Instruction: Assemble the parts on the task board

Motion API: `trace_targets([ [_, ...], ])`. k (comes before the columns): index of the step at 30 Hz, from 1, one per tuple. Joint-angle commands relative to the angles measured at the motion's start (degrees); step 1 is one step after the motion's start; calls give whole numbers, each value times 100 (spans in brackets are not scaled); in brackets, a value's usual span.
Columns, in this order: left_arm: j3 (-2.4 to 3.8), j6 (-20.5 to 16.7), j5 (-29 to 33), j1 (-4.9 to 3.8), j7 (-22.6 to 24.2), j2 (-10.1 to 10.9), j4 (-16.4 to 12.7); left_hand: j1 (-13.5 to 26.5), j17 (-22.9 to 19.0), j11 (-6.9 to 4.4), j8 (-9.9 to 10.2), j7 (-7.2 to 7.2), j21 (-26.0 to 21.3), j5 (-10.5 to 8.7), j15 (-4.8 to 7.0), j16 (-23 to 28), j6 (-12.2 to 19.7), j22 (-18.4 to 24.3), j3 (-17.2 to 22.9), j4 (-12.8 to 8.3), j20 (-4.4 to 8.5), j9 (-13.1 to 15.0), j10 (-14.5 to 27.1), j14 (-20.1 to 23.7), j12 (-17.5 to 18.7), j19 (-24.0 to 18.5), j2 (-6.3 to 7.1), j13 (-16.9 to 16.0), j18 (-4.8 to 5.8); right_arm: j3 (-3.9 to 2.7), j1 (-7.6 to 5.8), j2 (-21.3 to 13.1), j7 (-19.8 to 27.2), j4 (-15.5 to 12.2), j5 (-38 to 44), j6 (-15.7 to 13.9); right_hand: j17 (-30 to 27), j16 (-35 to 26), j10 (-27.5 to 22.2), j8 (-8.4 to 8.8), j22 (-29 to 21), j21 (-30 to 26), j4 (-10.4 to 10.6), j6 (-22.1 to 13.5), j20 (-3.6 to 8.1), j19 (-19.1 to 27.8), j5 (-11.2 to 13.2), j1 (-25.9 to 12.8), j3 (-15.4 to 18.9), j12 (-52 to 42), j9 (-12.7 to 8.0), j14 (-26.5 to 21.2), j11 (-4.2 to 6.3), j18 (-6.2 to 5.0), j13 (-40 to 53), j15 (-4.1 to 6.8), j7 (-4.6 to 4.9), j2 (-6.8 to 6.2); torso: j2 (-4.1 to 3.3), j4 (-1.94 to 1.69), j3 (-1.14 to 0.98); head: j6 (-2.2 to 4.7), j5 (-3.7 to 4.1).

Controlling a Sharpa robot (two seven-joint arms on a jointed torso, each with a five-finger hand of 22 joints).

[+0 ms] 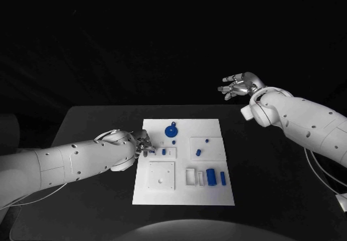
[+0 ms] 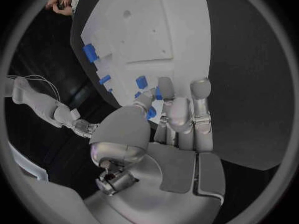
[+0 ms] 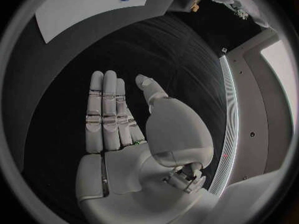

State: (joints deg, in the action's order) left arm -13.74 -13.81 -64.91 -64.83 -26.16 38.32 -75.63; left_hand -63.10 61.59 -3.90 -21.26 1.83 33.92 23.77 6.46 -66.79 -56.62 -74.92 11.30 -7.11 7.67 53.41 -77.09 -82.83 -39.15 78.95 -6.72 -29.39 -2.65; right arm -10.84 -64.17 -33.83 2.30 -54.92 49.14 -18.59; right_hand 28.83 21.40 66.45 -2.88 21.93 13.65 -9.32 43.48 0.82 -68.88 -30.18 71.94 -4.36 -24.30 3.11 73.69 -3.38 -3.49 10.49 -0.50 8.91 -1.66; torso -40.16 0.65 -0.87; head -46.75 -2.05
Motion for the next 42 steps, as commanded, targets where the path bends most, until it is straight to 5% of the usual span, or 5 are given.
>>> trace_targets([
  [1, 1, -62, -174, 21, 103, -46, 14, -53, 2, -2, -5, -217, -8, 28, 1, 33, -272, -210, 265, -224, 1, 17, -51, -39, 25, 35, -23, -10, 33, -3, 6, -7, 2, -3, -5, 53, -9, 2, -29, -18, -5, 34, -3, -9, -4, 24, -30, -18, -15, -22, 0, -20, 8, 32, -5, 9, 10, -14, 0, 2, -12, -13, -9],
  [42, 2, 163, -589, 108, 19, -200, 162, -48, 40, -1, -12, -207, 31, -36, 5, 22, -217, -225, 288, -182, 6, 75, -34, -48, 9, 49, -71, -61, 36, -3, 28, -11, 7, -24, -7, 117, -21, -3, -26, -18, -26, 101, -52, -10, -1, 56, -201, -40, -58, -10, 0, -22, 9, 31, -15, 10, 12, -13, 6, 0, -13, -60, -24],
])
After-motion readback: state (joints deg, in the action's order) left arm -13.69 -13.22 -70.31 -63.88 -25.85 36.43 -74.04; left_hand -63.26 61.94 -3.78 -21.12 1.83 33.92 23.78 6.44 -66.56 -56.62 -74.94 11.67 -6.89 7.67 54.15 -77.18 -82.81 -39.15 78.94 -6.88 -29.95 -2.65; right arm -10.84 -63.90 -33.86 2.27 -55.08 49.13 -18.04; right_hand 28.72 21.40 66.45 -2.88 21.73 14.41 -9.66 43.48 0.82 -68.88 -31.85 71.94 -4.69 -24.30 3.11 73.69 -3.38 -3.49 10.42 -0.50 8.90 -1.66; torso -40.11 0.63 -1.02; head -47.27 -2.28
